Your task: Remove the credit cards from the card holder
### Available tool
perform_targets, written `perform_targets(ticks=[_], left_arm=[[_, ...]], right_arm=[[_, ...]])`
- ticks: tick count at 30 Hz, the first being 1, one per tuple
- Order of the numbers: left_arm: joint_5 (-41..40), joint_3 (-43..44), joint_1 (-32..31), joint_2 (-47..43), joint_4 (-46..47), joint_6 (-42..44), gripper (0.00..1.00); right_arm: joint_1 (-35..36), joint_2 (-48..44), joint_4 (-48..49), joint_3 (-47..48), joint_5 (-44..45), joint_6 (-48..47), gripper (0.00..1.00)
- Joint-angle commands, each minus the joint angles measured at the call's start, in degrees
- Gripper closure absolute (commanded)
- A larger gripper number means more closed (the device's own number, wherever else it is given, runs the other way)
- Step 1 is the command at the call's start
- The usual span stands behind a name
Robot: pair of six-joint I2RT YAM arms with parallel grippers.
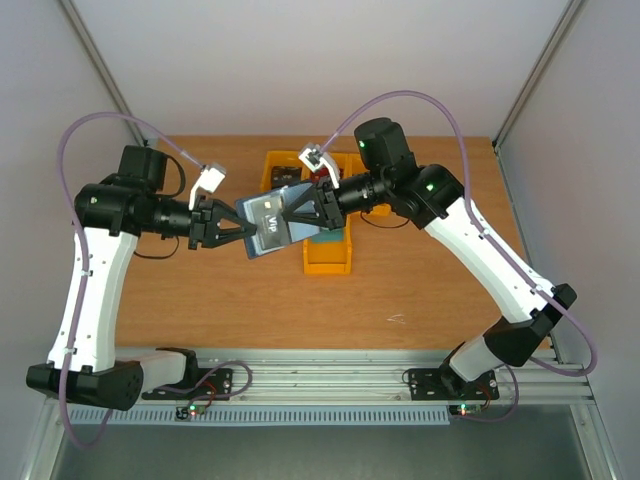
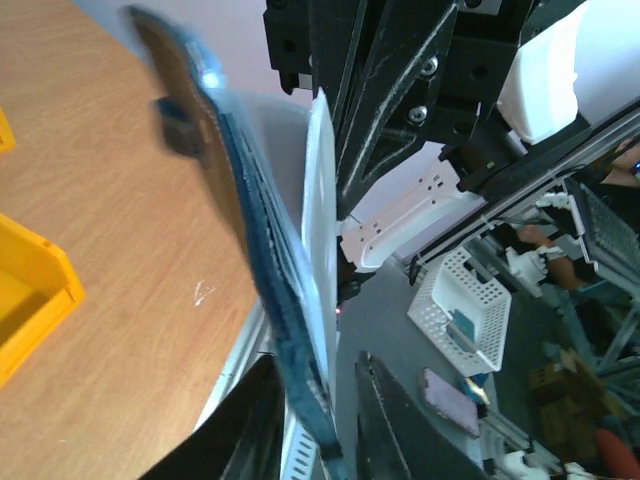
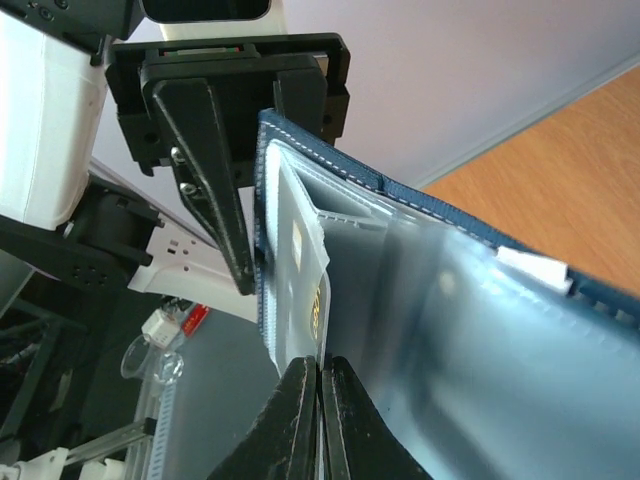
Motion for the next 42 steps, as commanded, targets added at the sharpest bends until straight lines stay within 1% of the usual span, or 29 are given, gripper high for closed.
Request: perform_targets(ticks=[1,4,7,8,9,10,11,13,18,20,21,23,26,28,32,35,37,42], left_arm=[[3.9,-0.2,-0.6,-1.0,1.4,0.4,0.75],[4.4,-0.4,-0.6,-0.9,1.3,0.4,0.74],[4.3,-0.7,-0.6,-1.0,1.4,0.4,0.78],[4.3,-0.8,-0.6,-0.9,1.4,0.5,0.81],[4.1,-0.9,-0.6,-0.9,1.6,0.4,0.85],[3.7,-0.9,-0.6,-0.9,1.9,0.3,0.94],[2.9,-0.9,-0.6,-1.0,2.5,0.0,0.99],[1.3,-1.0,-0.6,-1.1,3.3,-1.6,1.0],[-1.6,-1.1,-0.6,-1.4,3.9,-2.3,1.0],[-1.3,-1.0,-0.6,-1.4,3.6,-1.9,1.0],[-0.5,-0.8,-0.6,-1.3,3.2,-1.5,1.0],[1.4,-0.1,-0.6,-1.1,1.7,0.1,1.0],[3.9,1.1,-0.6,-0.8,-1.2,3.2,1.0],[4.4,1.3,-0.5,-0.8,-1.8,4.5,1.0],[3.5,1.4,-0.5,-0.7,-0.8,3.7,1.0],[4.3,1.7,-0.5,-0.7,-1.6,4.1,1.0],[4.4,1.8,-0.5,-0.7,-2.2,5.1,1.0],[3.4,1.7,-0.4,-0.7,-1.6,4.6,1.0]], right_arm=[[0.4,0.9,2.6,1.5,0.0,1.0,0.99],[0.4,1.0,2.2,1.4,0.2,0.6,0.99],[0.4,1.1,2.4,1.3,-0.1,0.7,0.99],[0.4,1.1,2.5,1.3,-0.3,0.9,0.99],[0.4,1.1,2.7,1.3,-0.4,0.9,0.99],[0.4,1.1,2.7,1.4,-0.5,0.8,0.99],[0.4,1.0,2.8,1.4,-0.7,0.6,0.99],[0.3,0.7,2.3,1.3,-0.7,-0.3,0.99],[-0.9,-0.4,-1.2,0.9,1.1,-2.4,0.99],[-1.4,-0.4,-2.0,0.7,0.4,-2.5,0.9],[-1.4,-0.4,-2.2,0.7,0.3,-2.5,0.87],[-1.4,-0.2,-2.5,0.4,1.7,-2.4,0.86],[-1.3,-0.5,-2.8,-0.9,6.6,-2.6,0.85],[-1.2,-0.5,-2.8,-1.3,7.8,-2.8,0.82],[-0.2,-0.5,-2.4,-1.9,7.1,-2.9,0.75],[0.3,-0.4,-3.2,-2.0,9.3,-3.5,0.75],[0.5,-0.4,-2.8,-2.2,8.6,-3.5,0.75],[0.7,-0.9,-3.6,-1.9,5.7,-4.9,0.65]])
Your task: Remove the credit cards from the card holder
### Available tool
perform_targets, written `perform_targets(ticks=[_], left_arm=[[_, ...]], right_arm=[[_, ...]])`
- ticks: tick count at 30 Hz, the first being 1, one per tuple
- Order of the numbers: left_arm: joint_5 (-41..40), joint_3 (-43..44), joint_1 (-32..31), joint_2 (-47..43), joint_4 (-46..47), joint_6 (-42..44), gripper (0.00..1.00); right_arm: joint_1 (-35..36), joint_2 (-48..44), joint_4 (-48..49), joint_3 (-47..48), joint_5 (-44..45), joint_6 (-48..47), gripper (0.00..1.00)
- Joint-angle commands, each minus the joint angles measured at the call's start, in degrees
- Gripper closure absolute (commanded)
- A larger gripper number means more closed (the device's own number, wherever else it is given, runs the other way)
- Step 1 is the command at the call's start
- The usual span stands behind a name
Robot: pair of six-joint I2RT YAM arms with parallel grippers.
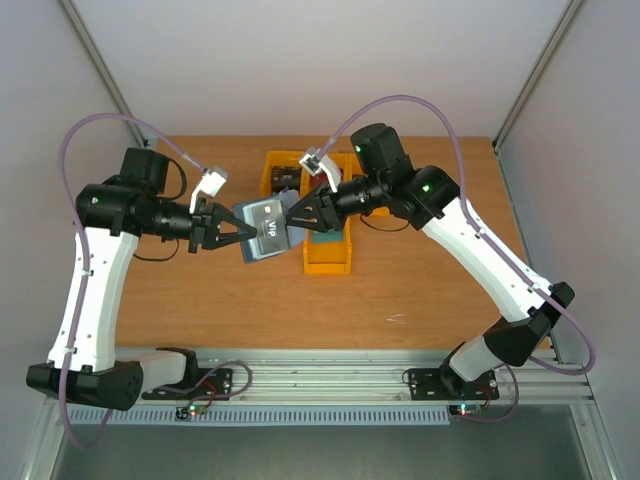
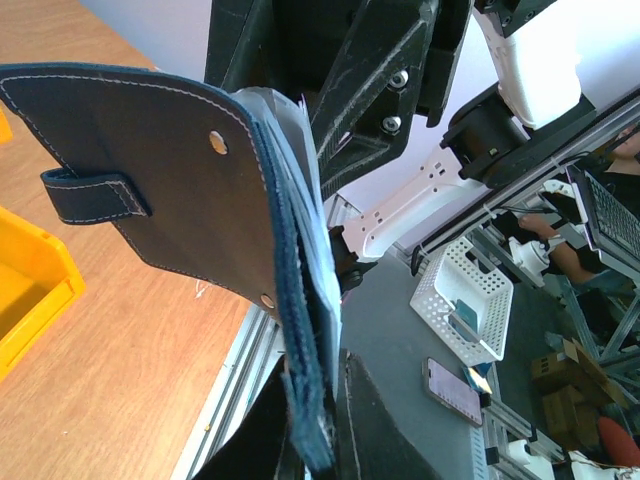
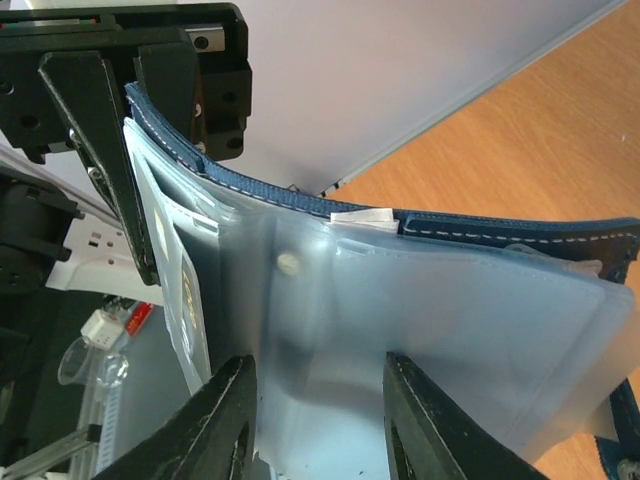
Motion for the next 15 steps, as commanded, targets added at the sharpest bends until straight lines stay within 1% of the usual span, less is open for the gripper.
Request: perform_targets(ticks=[1,4,7,10,15], left_arm=[[3.7,2.1,0.0,-0.8,0.4,1.6,1.0],[3.7,2.1,0.0,-0.9,0.2,1.8,1.0],[3.7,2.5,0.0,-0.9,0.2,1.9,1.0],[3.6,2.7,-0.1,-0.7,0.3,1.6,1.0],[3.5,2.6,-0.1,-0.9,0.4,1.4,1.0]], right_arm=[[0.4,-1.7,-2.2,-0.1,-1.2,-3.1,0.62],[-1.2,-3.8,-3.5,-1.1,-1.3,-5.5,0.6],[-2.2,-5.1,-4.5,-1.6,-3.9,-6.8,0.6],[-2.2,-5.0,-2.0,-2.4,-8.5,-4.3,0.6],[-1.5,-4.7,1.6,-3.4,-5.0,-1.2,0.62]])
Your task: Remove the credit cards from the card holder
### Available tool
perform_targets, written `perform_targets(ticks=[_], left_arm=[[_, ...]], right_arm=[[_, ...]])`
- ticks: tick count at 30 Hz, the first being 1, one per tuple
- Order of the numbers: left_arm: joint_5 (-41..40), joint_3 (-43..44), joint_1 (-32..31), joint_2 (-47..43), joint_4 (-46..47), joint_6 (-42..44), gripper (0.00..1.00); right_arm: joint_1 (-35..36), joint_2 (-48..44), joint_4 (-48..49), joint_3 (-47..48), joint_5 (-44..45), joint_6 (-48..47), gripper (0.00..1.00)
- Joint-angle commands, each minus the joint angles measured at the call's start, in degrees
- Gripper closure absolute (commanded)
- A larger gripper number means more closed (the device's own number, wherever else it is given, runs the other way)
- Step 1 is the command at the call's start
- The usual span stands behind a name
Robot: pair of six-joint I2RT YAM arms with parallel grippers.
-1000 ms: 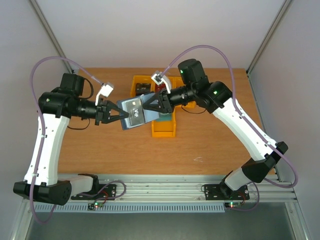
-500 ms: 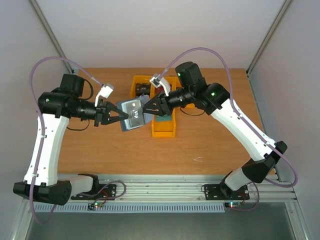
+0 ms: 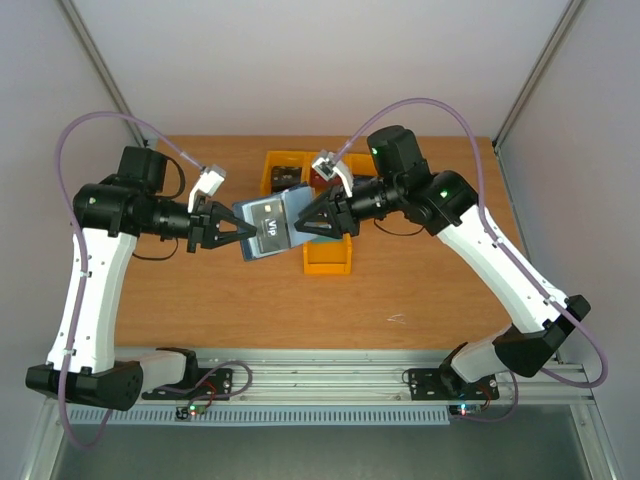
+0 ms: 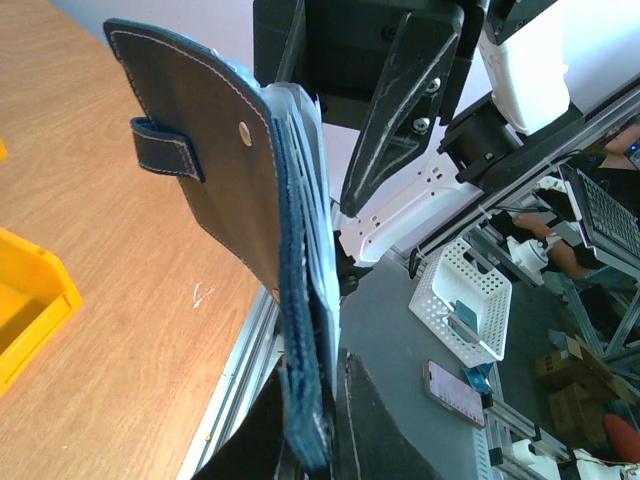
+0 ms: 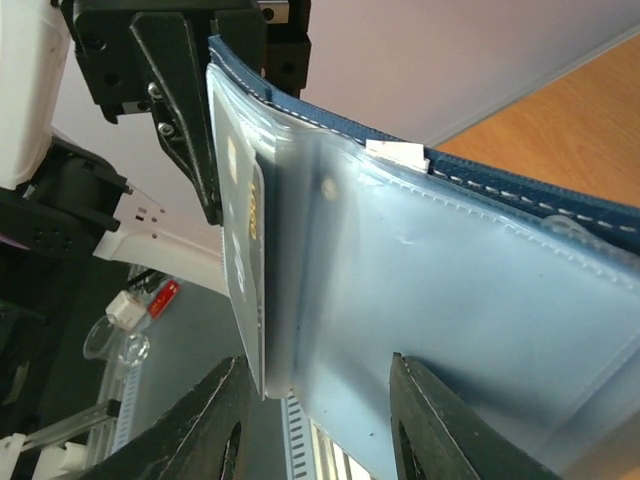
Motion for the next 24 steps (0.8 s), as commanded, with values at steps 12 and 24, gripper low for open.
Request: perform_targets(ticks=[12,24], left_arm=[[2.8,1.2,0.0,-1.1,0.7,0.6,1.0],[3.3,1.2,-0.1,-1.1,0.2,1.4,1.0]], right_arm=[[3.3,1.3,7.0,-1.6,3.2,4.8,0.71],[3.8,2.5,7.1,-0.4,5.9,5.6,0.83]])
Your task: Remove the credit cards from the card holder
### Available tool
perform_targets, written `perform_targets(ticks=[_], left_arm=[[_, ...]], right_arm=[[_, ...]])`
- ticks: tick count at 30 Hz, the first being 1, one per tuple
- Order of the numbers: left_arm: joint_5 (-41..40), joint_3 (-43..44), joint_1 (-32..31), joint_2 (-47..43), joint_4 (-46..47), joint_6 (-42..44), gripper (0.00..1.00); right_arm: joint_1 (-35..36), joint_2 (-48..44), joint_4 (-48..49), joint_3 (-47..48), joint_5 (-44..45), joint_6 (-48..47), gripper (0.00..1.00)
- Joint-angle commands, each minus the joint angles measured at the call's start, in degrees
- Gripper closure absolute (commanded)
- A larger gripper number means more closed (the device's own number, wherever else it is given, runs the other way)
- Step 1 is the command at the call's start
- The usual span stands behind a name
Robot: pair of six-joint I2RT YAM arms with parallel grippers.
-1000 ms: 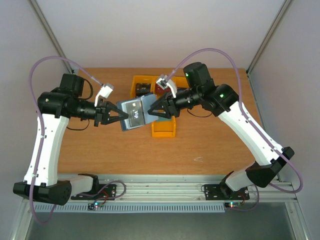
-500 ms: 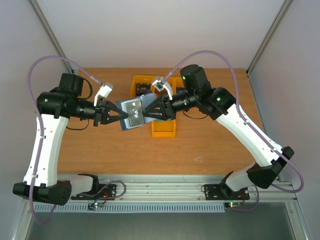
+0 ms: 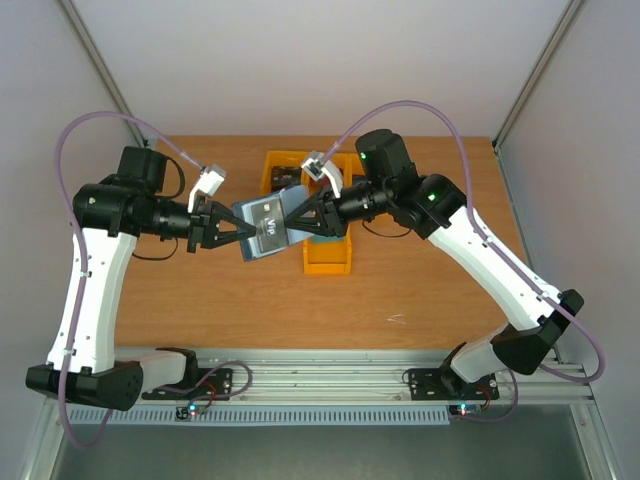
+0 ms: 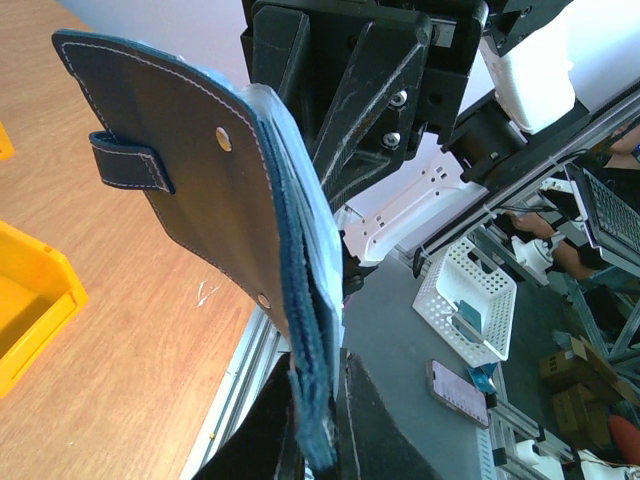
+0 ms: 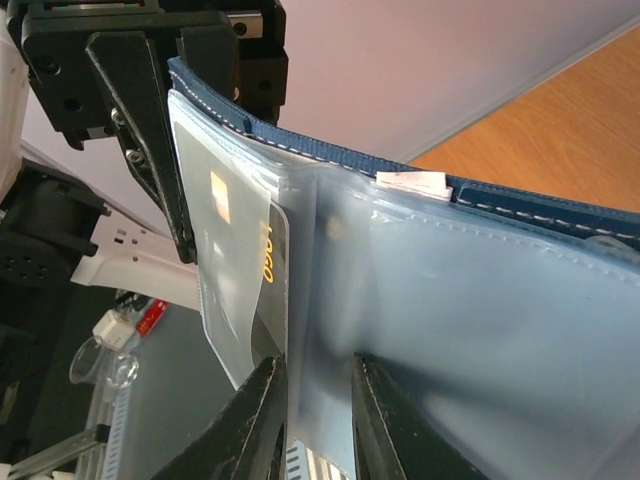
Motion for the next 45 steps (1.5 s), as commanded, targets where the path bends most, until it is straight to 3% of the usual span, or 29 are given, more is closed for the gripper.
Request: perform_targets(ticks=[1,7,13,17,20,22,29,33,36,42,45], left_arm=[[3.6,1.2,-0.1,-1.1,0.2,1.3,1.0],[3.5,1.1,-0.1,-1.2,0.1,1.5,1.0],[3.2,0.7,-0.1,-1.3,0.1,1.7,1.0],[2.8,0.3,-0.1,-1.5,0.3,1.7,1.0],[2.5,0.1,-0.1,-1.5,0.5,1.6,1.0],[2.3,0.1,-0.1,-1.5,0.7,1.4,1.0],[1.2,-1.2,-0.1,-1.7,3.5,-2.8,0.99],[1.7,-1.2,-0.1,-1.9,3.5,-3.1,0.88],[1.7,-1.6,-0.1,-2.1,4.0,-3.4,0.86],[2.2,-2.1,-0.1,-2.3,4.6,-4.7,0.88],[2.1,-2.1,-0.1,-2.2,4.6,-4.8,0.99]], right_arm=[[1.1,1.9,1.6,1.8,1.6,0.8,0.83],[2.3,3.4,1.8,3.3,1.0,0.6,0.81],[2.3,3.6,5.0,3.1,-6.0,2.3,0.8],[2.3,3.1,6.5,2.4,-11.1,3.2,0.83],[2.4,2.7,6.5,2.0,-13.1,3.4,0.91],[2.4,2.1,6.5,1.4,-13.0,3.4,0.98],[1.8,-0.4,5.4,0.1,-9.1,2.5,0.99],[1.5,-1.0,4.6,0.2,-7.9,2.2,0.99],[1.1,-1.6,4.0,0.2,-7.7,2.1,0.99],[1.1,-1.7,1.7,1.5,-6.5,1.2,0.99],[1.0,-1.7,-0.9,2.5,-5.0,-0.2,0.99]])
